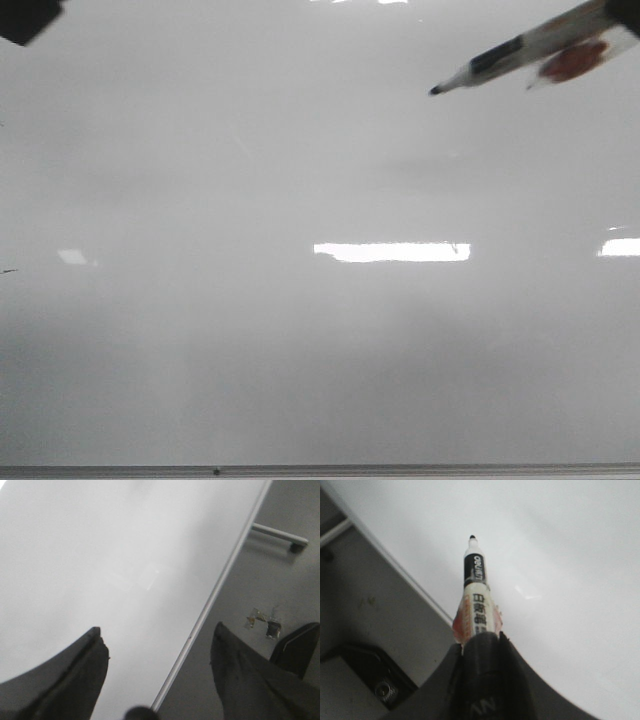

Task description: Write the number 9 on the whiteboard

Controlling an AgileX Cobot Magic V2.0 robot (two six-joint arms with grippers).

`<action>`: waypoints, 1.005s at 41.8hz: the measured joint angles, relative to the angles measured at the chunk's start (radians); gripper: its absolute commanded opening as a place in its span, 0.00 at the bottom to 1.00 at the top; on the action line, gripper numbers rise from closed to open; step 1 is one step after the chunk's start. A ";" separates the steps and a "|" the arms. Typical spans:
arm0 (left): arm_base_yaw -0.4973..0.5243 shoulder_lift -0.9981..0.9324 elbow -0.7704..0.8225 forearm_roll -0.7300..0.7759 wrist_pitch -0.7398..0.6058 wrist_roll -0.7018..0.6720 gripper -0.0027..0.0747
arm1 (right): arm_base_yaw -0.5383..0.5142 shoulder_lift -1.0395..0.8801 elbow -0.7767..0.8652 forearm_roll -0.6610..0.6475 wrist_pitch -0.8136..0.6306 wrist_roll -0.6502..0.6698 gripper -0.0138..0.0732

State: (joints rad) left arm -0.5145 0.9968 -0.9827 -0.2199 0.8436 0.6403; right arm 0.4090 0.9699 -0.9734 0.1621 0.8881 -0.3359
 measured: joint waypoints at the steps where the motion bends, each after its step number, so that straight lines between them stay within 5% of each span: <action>1: 0.024 -0.017 0.013 0.000 0.000 -0.019 0.60 | -0.027 -0.022 0.015 0.014 -0.017 0.012 0.11; 13: 0.238 -0.115 0.092 -0.051 -0.045 -0.093 0.60 | -0.097 -0.071 0.176 0.167 -0.304 0.046 0.11; 29: 0.243 -0.113 0.094 -0.067 -0.051 -0.093 0.60 | -0.097 0.056 0.180 0.177 -0.510 0.014 0.08; 42: 0.243 -0.113 0.094 -0.067 -0.052 -0.095 0.60 | -0.097 0.216 0.082 0.180 -0.530 -0.002 0.08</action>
State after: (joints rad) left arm -0.2712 0.8833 -0.8887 -0.2870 0.7919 0.5456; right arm 0.3115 1.1854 -0.8909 0.3425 0.3581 -0.3382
